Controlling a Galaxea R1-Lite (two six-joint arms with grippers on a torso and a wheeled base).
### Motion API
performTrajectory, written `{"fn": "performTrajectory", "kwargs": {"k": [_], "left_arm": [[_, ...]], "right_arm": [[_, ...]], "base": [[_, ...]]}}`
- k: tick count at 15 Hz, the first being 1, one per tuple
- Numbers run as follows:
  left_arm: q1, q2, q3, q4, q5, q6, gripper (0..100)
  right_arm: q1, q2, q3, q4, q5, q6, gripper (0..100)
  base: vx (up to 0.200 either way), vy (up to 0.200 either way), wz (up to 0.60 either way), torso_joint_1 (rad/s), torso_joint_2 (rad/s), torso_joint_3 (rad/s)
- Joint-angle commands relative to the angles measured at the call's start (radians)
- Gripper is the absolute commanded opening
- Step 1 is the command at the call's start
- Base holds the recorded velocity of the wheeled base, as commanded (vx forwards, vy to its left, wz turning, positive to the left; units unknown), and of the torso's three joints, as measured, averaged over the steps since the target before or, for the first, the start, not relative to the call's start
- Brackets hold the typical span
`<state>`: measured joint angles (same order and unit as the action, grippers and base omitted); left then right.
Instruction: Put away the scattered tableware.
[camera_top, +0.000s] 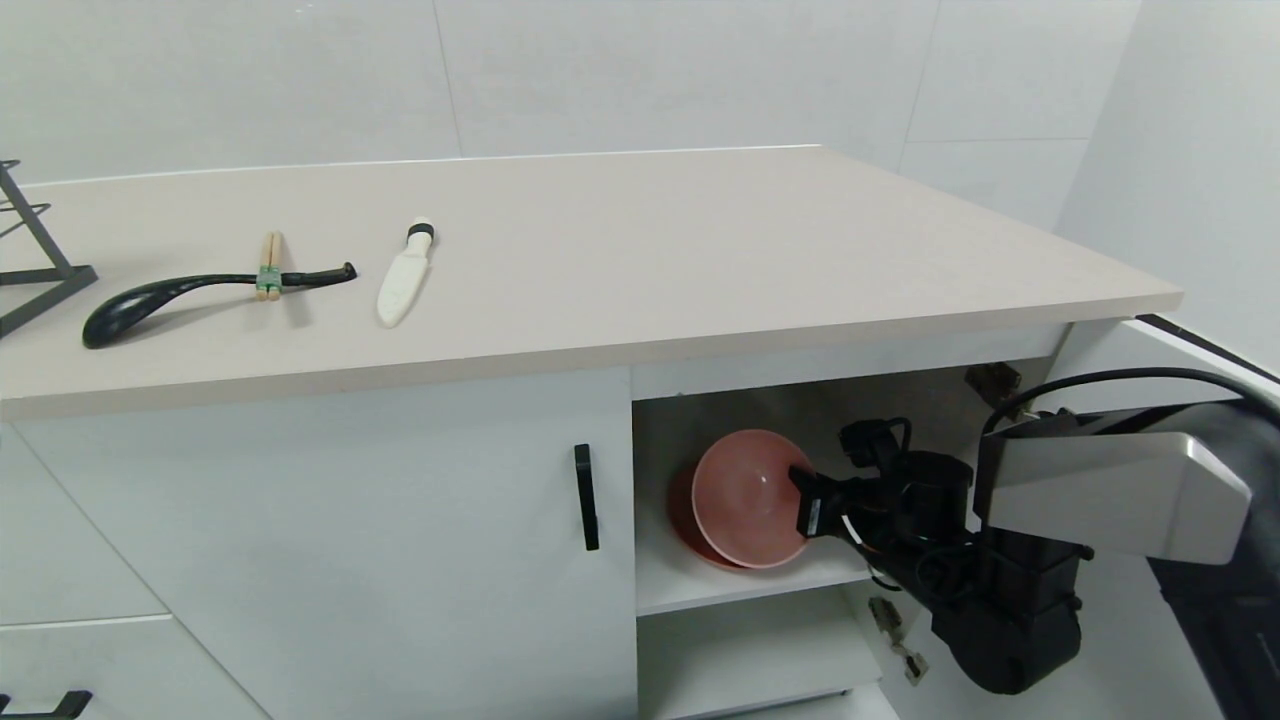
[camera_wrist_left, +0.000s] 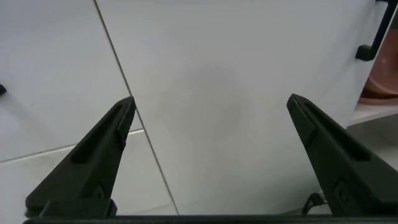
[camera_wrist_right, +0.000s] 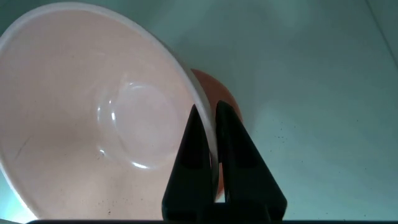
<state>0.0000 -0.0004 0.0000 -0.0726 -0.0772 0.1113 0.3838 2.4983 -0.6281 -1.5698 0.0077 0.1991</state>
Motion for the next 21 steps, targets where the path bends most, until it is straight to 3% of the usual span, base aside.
{"fn": "performTrajectory", "kwargs": {"k": [1, 6, 7, 11, 14, 18, 21], "left_arm": [[0.000, 0.000, 0.000, 0.000, -0.001, -0.005, 100], [0.000, 0.000, 0.000, 0.000, -0.007, -0.008, 100], [0.000, 0.000, 0.000, 0.000, -0.007, -0.008, 100], [-0.002, 0.000, 0.000, 0.000, -0.009, -0.012, 100], [0.000, 0.000, 0.000, 0.000, -0.009, -0.050, 100], [0.000, 0.000, 0.000, -0.009, -0.003, -0.039, 100], [0.000, 0.000, 0.000, -0.098, -0.006, -0.038, 100]], "right_arm": [[-0.003, 0.008, -0.007, -0.001, 0.000, 0.000, 0], [-0.002, 0.020, -0.010, -0.001, -0.005, 0.002, 0], [0.001, 0.022, -0.010, -0.001, -0.011, 0.002, 100], [0.015, 0.020, -0.035, -0.001, -0.011, -0.009, 100], [0.018, -0.087, -0.013, -0.001, -0.011, -0.021, 100], [0.113, -0.263, 0.225, -0.001, -0.011, -0.038, 100], [0.221, -0.401, 0.390, -0.001, -0.011, -0.049, 100]], "base": [[0.000, 0.000, 0.00, 0.000, 0.00, 0.000], [0.000, 0.000, 0.00, 0.000, 0.00, 0.000], [0.000, 0.000, 0.00, 0.000, 0.00, 0.000], [0.000, 0.000, 0.00, 0.000, 0.00, 0.000], [0.000, 0.000, 0.00, 0.000, 0.00, 0.000], [0.000, 0.000, 0.00, 0.000, 0.00, 0.000], [0.000, 0.000, 0.00, 0.000, 0.00, 0.000]]}}
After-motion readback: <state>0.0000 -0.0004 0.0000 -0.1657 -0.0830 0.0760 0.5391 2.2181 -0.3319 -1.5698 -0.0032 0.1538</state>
